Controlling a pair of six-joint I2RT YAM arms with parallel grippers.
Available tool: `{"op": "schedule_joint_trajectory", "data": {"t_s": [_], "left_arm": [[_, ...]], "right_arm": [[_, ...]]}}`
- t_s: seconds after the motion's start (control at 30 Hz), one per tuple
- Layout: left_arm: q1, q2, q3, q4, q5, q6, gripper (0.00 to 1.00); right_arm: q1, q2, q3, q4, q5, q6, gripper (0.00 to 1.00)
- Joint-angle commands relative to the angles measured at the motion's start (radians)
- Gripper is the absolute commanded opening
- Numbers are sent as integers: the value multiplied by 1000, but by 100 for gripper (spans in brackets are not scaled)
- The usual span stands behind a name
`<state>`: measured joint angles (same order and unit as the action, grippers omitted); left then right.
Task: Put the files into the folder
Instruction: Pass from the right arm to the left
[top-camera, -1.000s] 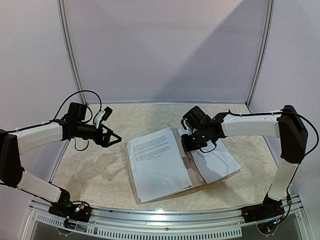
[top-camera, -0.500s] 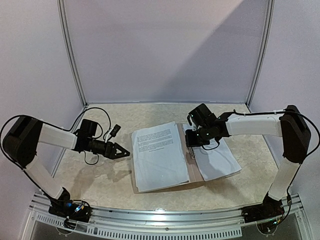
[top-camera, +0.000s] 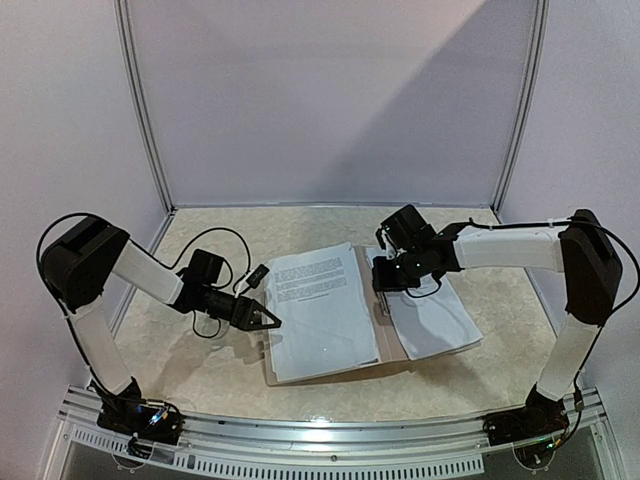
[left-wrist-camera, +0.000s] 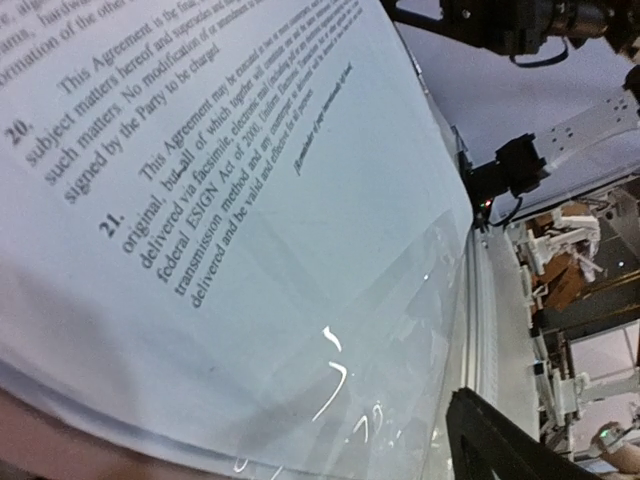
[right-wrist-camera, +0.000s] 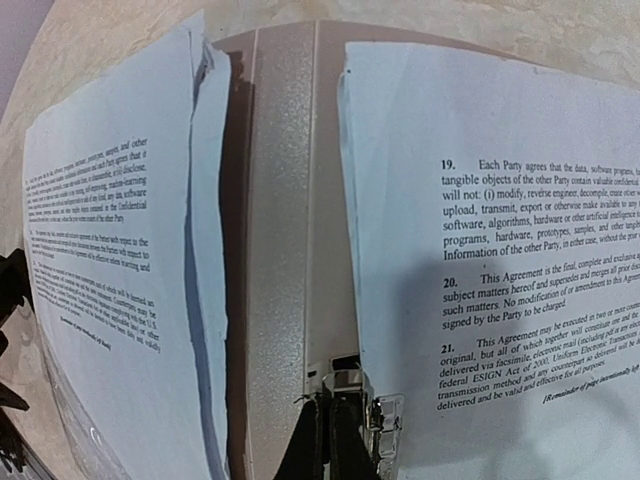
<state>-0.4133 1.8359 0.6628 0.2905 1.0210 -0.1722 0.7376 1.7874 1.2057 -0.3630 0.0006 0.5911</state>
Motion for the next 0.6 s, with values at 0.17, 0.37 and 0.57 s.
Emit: {"op": "schedule_joint_trajectory", "data": {"t_s": [0.17, 0.37, 0.57], "left_arm": [[-13, -59, 8, 132, 76, -129, 79], [-22, -117, -14, 172, 20, -173, 58], [-29, -97, 30, 173, 25, -185, 65]], "right_arm": [[-31, 85, -7, 72, -88, 18, 0], [-31, 150, 96, -69, -101, -15, 33], [-78, 136, 206, -237, -97, -87, 47]]}}
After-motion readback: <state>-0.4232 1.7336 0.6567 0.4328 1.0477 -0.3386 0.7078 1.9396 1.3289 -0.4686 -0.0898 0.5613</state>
